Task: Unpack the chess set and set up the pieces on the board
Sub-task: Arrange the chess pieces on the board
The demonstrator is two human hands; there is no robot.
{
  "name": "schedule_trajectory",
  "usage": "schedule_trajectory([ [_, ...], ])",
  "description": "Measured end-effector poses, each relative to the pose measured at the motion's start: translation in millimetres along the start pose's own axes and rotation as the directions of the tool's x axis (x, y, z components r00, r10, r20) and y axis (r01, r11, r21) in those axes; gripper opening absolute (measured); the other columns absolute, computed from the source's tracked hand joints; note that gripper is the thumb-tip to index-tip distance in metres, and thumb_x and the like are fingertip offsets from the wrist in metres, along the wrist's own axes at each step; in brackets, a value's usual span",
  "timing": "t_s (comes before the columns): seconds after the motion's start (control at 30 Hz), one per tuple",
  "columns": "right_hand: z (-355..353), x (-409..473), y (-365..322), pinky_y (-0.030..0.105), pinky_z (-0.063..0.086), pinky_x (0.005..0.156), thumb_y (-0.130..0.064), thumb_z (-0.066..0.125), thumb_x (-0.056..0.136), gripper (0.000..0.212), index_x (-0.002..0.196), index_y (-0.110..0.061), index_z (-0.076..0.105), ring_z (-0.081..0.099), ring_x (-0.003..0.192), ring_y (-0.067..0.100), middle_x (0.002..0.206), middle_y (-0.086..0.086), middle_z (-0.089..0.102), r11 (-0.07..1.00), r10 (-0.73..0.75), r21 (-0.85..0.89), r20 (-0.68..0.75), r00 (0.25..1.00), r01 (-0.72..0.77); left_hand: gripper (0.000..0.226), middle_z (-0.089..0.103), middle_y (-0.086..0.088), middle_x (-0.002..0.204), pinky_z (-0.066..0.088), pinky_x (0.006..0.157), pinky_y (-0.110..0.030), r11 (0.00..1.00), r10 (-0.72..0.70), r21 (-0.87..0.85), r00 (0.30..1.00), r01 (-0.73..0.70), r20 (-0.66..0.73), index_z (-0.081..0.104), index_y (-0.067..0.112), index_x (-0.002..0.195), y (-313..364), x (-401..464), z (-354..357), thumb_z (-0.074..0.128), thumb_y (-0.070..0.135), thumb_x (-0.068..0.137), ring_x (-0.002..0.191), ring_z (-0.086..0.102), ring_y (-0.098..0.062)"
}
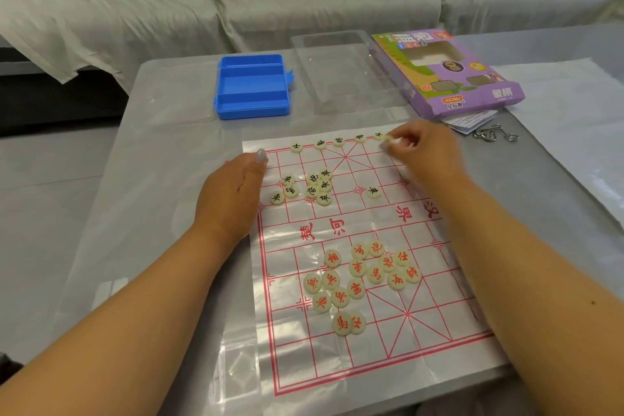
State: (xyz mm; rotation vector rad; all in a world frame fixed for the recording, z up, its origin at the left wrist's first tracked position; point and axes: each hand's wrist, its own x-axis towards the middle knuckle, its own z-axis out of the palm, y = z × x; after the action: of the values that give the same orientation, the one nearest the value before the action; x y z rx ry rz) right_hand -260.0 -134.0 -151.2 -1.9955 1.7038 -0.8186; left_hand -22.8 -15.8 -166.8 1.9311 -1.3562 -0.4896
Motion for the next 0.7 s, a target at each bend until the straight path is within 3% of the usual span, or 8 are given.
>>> schedule_trajectory([
  [0.07,-12,15,20,0.028,0.046,0.076,-0.037,0.071,0.08,0.029,0.103,-0.02,0.07,0.061,0.085,0.015,0.097,-0.001,0.069,0.986,0.164,0.01,-0.124,0.979,-0.164,0.051,0.055,0.01,0.103,0.034,0.09,-0.021,1.0,0.006,0.007,1.0,-0.006,0.002,0.062,0.019,0.113,0,0,0,0.02,0.044,0.1,0.095,0.049,-0.01],
  [0.13,-14,27,32,0.034,0.049,0.083,-0.037,0.071,0.08,0.029,0.104,-0.02,0.07,0.063,0.092,0.02,0.103,0.003,0.07,0.971,0.233,-0.02,-0.132,0.963,-0.238,0.05,0.056,0.009,0.104,0.034,0.091,-0.022,1.0,0.007,0.008,1.0,-0.007,0.002,0.062,0.018,0.112,1,0,0,0.02,0.044,0.1,0.095,0.049,-0.01],
  [0.33,-9,45,31,0.034,0.046,0.082,-0.037,0.07,0.081,0.026,0.103,-0.022,0.068,0.06,0.103,0.025,0.109,0.003,0.067,0.95,0.268,-0.136,-0.112,0.957,-0.282,0.053,0.06,0.003,0.117,0.034,0.102,-0.026,1.0,-0.004,0.023,1.0,0.004,0.008,0.06,0.019,0.119,0,1,1,0.019,0.045,0.099,0.105,0.052,-0.013],
  [0.57,-13,46,30,0.035,0.046,0.084,-0.04,0.07,0.081,0.034,0.11,-0.021,0.068,0.059,0.106,0.025,0.114,0.005,0.066,0.949,0.267,-0.155,-0.065,0.962,-0.274,0.048,0.055,0.012,0.1,0.032,0.083,-0.014,1.0,-0.001,0.006,1.0,0.001,0.0,0.062,0.018,0.111,2,0,0,0.02,0.042,0.101,0.091,0.048,-0.006],
  [0.7,-14,36,17,0.04,0.05,0.088,-0.04,0.07,0.08,0.036,0.112,-0.023,0.067,0.062,0.101,0.024,0.112,0.002,0.067,0.977,0.191,-0.078,-0.086,0.978,-0.197,0.05,0.054,0.011,0.1,0.031,0.084,-0.011,1.0,0.004,0.002,1.0,-0.004,-0.002,0.062,0.017,0.111,2,-1,-1,0.02,0.042,0.101,0.087,0.048,-0.004],
])
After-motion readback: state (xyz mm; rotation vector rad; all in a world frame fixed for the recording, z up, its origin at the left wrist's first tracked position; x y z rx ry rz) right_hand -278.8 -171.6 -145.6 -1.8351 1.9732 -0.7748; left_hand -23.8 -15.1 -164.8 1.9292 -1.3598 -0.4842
